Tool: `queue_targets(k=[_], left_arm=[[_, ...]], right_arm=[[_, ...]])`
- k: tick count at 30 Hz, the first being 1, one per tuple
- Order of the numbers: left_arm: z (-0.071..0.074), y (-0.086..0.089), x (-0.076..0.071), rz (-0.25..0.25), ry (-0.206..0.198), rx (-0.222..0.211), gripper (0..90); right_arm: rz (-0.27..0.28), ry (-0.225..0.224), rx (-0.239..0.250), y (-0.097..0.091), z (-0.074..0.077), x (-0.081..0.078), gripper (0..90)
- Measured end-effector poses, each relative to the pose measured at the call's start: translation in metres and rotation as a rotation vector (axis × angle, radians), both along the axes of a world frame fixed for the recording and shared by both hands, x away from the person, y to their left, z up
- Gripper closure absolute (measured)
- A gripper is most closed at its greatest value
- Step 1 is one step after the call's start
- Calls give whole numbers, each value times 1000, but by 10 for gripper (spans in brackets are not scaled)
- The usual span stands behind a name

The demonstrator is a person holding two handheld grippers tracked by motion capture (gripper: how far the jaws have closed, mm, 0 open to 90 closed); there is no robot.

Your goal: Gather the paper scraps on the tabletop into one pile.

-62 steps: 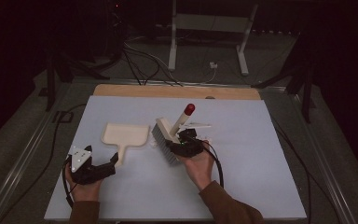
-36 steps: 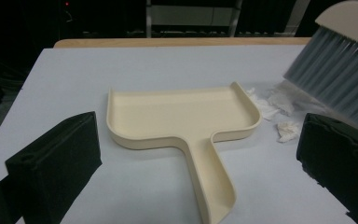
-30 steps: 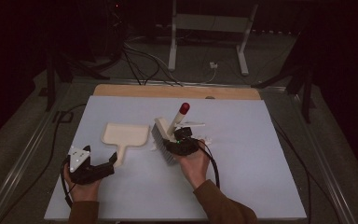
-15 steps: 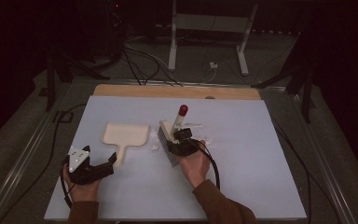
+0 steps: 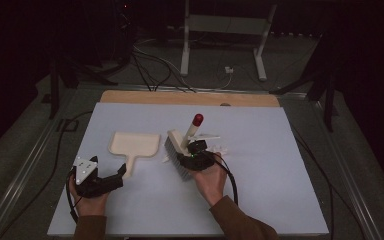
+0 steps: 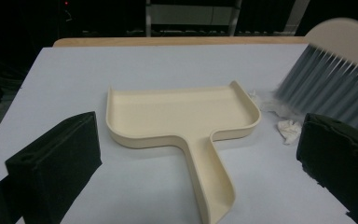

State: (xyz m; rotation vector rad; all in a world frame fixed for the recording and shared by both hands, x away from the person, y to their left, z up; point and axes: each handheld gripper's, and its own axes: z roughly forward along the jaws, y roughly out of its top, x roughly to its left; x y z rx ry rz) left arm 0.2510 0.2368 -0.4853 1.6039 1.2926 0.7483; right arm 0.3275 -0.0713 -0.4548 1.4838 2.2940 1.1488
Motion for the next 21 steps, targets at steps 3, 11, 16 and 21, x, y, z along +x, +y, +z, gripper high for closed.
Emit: queue_targets(k=[3,11,16,21], left_arm=[[0,1,0,3,-2,-3,4],[0,1,0,4,-2,-3,4],[0,0,0,1,2,0,4],[0,-1,1,-3,4,4,4]], right_arm=[[36,10,-7,9,-6,-6,675],[-5,-17,-83,3,-10,0,675],[-50,-30,-76,-13,-5,5,675],[-32,-52,-49,-9,4,-2,675]])
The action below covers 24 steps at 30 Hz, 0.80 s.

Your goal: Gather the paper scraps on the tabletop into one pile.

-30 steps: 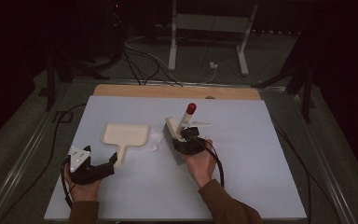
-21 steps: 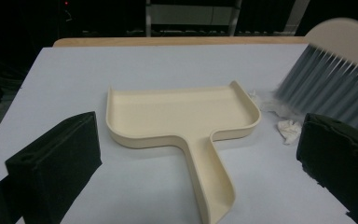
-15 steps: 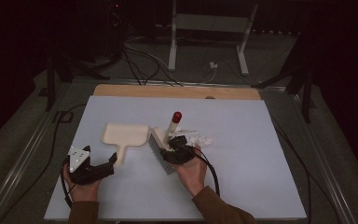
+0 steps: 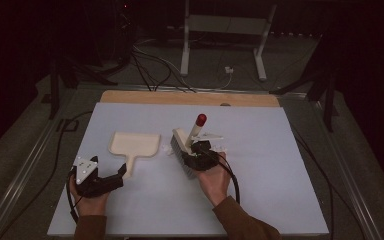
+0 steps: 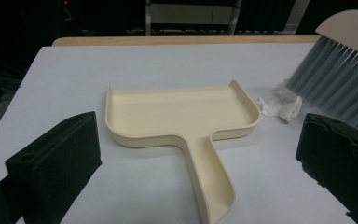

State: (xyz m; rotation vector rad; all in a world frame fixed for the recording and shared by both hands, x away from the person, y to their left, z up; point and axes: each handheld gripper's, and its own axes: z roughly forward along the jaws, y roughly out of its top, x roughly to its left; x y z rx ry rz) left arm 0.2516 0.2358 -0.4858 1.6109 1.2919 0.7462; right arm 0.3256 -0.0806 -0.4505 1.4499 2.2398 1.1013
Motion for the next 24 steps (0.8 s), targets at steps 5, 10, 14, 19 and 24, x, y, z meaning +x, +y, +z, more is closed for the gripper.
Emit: queue_targets(k=[5,10,14,19,24], left_arm=[[0,2,-1,3,-3,-5,5],[0,2,0,4,-2,-6,4],[0,0,0,-1,-1,-1,5],[0,2,0,0,-1,-7,4],[0,3,-1,1,-3,-10,4]], right_arm=[[1,-48,-15,12,4,-5,675],[2,-69,-10,15,6,-6,675],[30,-19,19,24,0,-4,675],[51,39,-6,37,-14,3,675],[8,33,-46,28,-15,10,675]])
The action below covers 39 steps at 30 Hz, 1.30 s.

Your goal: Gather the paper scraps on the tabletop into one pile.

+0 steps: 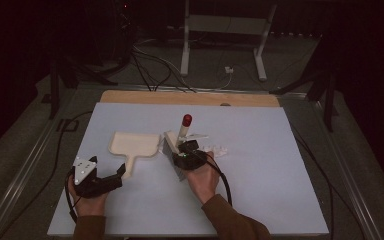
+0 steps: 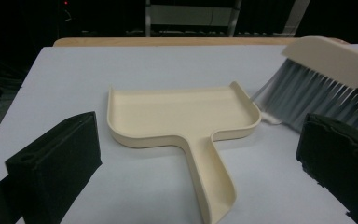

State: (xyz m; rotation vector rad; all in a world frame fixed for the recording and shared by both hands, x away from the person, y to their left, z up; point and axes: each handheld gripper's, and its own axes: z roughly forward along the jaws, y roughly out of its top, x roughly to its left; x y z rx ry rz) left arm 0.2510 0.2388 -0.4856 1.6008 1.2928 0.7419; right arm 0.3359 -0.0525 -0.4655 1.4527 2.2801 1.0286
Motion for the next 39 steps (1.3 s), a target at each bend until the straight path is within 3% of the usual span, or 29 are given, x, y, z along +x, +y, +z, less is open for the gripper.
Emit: queue_targets(k=[8,13,17,24,30,39], left_arm=[[-1,-2,1,-4,4,5,4],[-1,-2,1,-4,6,3,5],[-1,-3,1,-5,7,6,4],[-1,-1,1,-3,5,4,4],[0,0,0,-4,1,2,4],[-1,-1,1,-2,5,3,4]], right_arm=[[-56,-21,-7,-27,8,1,675],[-76,-39,27,-38,16,0,675],[-49,-49,53,-31,20,-2,675],[4,-21,63,0,14,-3,674],[-17,14,-1,11,1,6,675],[-64,-10,-57,-10,3,8,675]])
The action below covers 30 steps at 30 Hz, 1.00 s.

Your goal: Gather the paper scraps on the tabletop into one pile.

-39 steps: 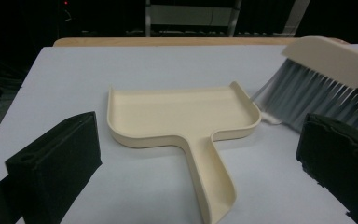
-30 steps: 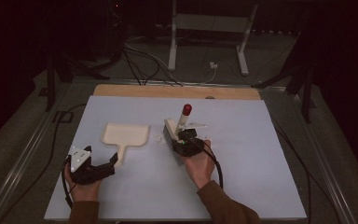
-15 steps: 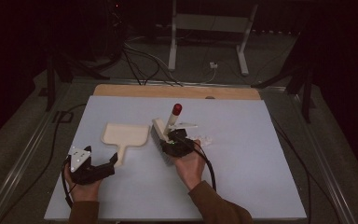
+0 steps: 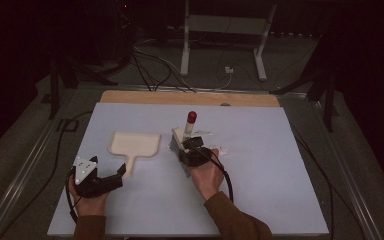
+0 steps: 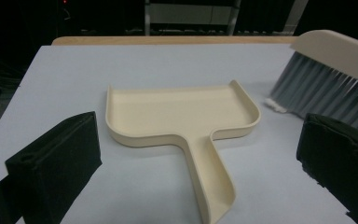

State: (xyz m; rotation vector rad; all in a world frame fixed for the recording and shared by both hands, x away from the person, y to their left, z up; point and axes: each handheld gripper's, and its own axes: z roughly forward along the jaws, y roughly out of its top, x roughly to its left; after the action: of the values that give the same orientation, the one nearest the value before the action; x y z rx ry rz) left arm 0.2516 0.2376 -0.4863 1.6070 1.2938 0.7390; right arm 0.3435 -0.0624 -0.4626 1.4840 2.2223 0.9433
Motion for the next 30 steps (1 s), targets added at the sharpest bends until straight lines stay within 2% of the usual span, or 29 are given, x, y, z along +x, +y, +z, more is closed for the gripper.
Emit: queue_targets(k=[7,14,17,22,30], left_arm=[[0,0,0,0,1,-1,4],[-1,0,0,0,2,-2,4],[-1,-1,0,-1,2,-1,5],[-1,-1,0,-1,3,-2,5],[-1,1,0,3,3,-6,4]], right_arm=[[-38,-2,-14,-22,1,1,675],[-64,-5,6,-43,6,-1,675],[-67,-14,16,-48,11,-4,675],[-57,-16,59,-53,17,-8,675],[-61,-27,83,-59,23,-11,674]])
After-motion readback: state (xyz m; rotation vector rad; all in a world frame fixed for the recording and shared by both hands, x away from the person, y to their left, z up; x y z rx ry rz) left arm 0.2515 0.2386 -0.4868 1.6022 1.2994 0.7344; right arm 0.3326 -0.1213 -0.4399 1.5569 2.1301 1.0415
